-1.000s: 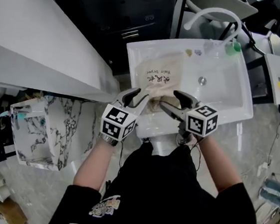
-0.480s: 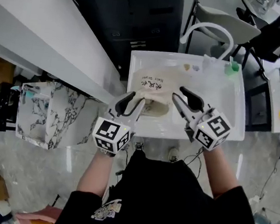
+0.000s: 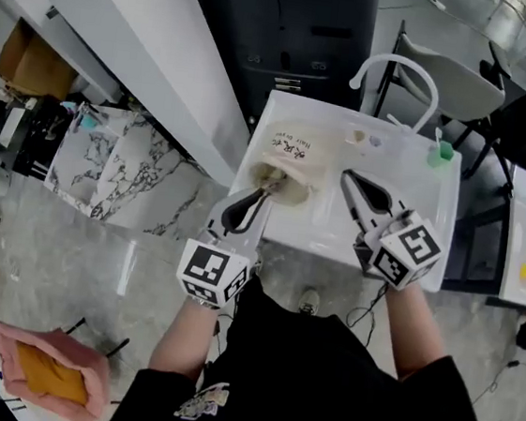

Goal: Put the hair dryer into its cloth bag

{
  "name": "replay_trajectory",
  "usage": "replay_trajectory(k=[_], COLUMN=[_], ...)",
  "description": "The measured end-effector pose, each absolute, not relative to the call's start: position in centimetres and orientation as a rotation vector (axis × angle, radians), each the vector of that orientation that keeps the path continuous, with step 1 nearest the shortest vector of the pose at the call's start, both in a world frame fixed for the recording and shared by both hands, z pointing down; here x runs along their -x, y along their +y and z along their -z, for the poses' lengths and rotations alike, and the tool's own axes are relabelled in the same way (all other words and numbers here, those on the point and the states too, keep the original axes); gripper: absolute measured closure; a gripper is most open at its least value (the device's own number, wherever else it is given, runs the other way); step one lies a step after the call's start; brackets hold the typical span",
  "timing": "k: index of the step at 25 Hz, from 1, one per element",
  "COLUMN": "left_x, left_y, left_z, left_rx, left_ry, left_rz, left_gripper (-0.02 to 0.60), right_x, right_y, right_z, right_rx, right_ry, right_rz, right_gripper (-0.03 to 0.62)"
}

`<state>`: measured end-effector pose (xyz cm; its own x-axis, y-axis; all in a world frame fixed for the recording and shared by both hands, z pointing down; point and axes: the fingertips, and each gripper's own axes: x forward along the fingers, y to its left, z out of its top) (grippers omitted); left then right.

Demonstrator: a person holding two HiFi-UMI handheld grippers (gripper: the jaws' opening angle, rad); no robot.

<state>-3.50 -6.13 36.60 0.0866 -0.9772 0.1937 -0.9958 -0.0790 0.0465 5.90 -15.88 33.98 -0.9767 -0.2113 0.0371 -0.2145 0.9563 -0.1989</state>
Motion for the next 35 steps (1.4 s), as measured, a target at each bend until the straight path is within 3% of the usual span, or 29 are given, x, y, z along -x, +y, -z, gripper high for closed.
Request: replay_trajectory(k=[5, 15, 35], left_x=[2.0, 2.6, 3.2], left_y=[-2.8, 0.2, 3.7], left_z=[-35.4, -36.0, -37.9], left_rx=[-2.139, -2.073, -2.295], left_ry=[-2.092, -2.108, -1.759], left_rz=[-0.179, -0.146, -0.119], left_gripper=[0.577, 0.578, 0.578], right_x=[-6.1, -4.8, -6.3], right_y=[-13.6, -9.5, -3.3], right_z=[-33.8, -35.5, -37.8], right_rx=[-0.243, -0.202, -0.619], right_ry=[-3.099, -3.047, -2.923], right_rz=[-0.333, -0.387, -0.425], right_gripper=[0.597, 0.597, 0.597])
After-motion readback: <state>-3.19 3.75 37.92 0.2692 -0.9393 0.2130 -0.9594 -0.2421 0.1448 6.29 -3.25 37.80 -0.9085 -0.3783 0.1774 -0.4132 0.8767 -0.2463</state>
